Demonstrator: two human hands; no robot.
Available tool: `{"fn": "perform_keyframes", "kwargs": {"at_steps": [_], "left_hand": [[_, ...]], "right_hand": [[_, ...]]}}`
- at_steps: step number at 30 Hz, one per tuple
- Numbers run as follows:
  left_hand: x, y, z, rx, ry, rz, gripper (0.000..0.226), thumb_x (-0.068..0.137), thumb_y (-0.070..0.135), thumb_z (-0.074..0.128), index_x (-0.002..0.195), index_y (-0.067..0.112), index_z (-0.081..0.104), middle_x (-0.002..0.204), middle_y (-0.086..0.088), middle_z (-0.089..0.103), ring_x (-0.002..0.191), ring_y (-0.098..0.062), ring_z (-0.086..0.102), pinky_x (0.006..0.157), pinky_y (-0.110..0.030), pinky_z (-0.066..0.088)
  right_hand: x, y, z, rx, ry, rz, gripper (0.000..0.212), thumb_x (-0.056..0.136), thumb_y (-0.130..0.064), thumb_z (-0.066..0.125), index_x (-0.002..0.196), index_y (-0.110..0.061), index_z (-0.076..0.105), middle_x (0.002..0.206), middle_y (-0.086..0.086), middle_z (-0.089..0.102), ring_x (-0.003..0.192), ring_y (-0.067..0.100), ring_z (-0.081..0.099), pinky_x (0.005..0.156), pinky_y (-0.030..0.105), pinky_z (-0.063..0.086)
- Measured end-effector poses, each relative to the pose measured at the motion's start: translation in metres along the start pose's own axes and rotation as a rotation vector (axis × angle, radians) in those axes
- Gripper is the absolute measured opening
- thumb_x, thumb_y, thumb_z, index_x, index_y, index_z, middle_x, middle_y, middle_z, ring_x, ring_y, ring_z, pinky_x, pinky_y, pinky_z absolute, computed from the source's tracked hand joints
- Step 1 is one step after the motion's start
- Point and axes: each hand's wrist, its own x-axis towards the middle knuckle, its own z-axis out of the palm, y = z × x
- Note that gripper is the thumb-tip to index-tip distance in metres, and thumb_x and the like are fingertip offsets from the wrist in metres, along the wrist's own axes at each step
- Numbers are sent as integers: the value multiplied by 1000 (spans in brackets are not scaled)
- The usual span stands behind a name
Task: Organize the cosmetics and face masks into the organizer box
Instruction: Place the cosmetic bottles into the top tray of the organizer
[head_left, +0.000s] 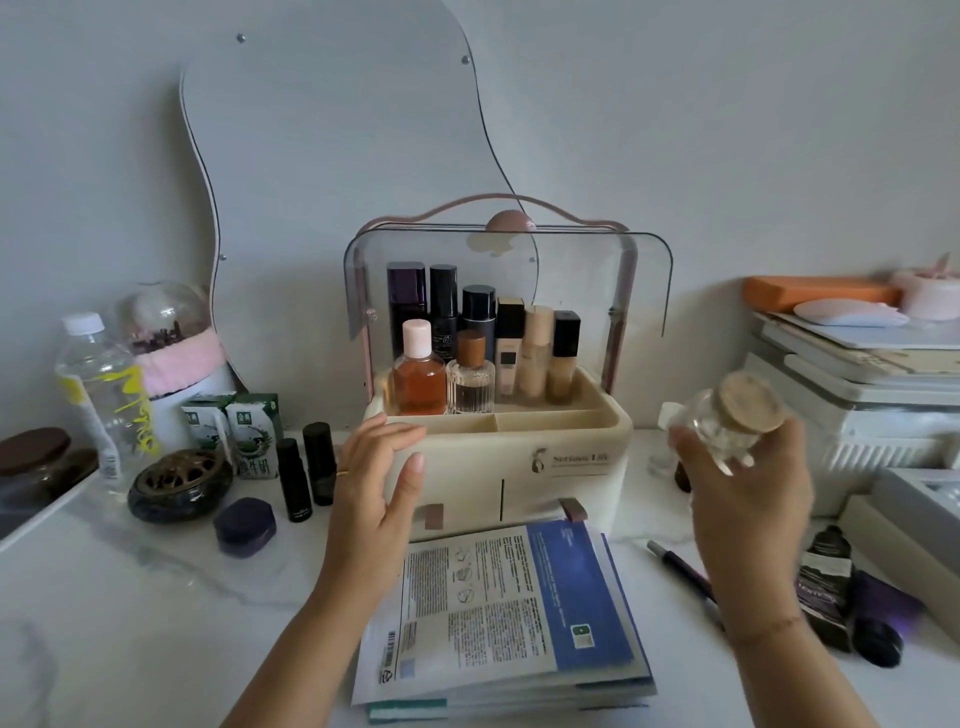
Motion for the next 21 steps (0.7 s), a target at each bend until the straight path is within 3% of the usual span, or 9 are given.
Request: {"fn": "perform_keyframes", "kwargs": {"at_steps": [2,5,8,10,13,18,21], "left_hand": [[0,0,2,10,8,19,38,96,39,39,115,13,59,119,13,52,127,10,32,107,-9,21],[-1,-1,3,4,1,3,43,96,45,38,115,12,59,120,11,52,128,1,36,109,-14,24],[0,-1,1,18,-17,-13,41,95,41,39,116,12,59,121,6,53,128,-6,39,110,-20,26],[0,0,-1,19,-33,-12,39,95,39,40,117,13,59,122,4,54,127,-5,40,110,-20,27],[1,1,-4,20,-55,-10,37,95,38,40,118,15,58,122,5,54,128,-1,38,110,-16,24],[1,-1,-3,37,-33,19,38,94,37,40,116,12,59,120,5,55,128,5,34,109,-12,20],[1,-1,-1,38,-15,24,36,94,36,41,116,13,59,120,7,54,128,10,31,107,-9,18]], "right_hand": [[-2,-30,2,116,-148,-101,45,69,-27,78,103,-36,50,99,-19,63,93,0,62,77,13,50],[2,-57,30,224,-469,-164,50,70,-18,77,109,-36,52,100,-25,66,92,-5,64,78,9,50],[12,-58,75,65,-643,-135,52,72,-17,77,118,-26,52,103,-17,66,94,5,65,82,27,56],[20,-51,100,-40,-677,-105,54,74,-19,77,122,-19,53,107,-9,65,97,10,63,87,33,54],[29,-38,122,-143,-661,-7,46,76,-21,74,117,-12,55,103,2,66,97,18,62,84,31,51],[35,-27,135,-278,-644,21,37,73,-17,74,105,-13,57,96,5,67,90,21,63,80,34,52],[37,-23,138,-388,-682,4,41,72,-19,73,109,-9,58,101,8,67,93,23,62,82,37,53]]}}
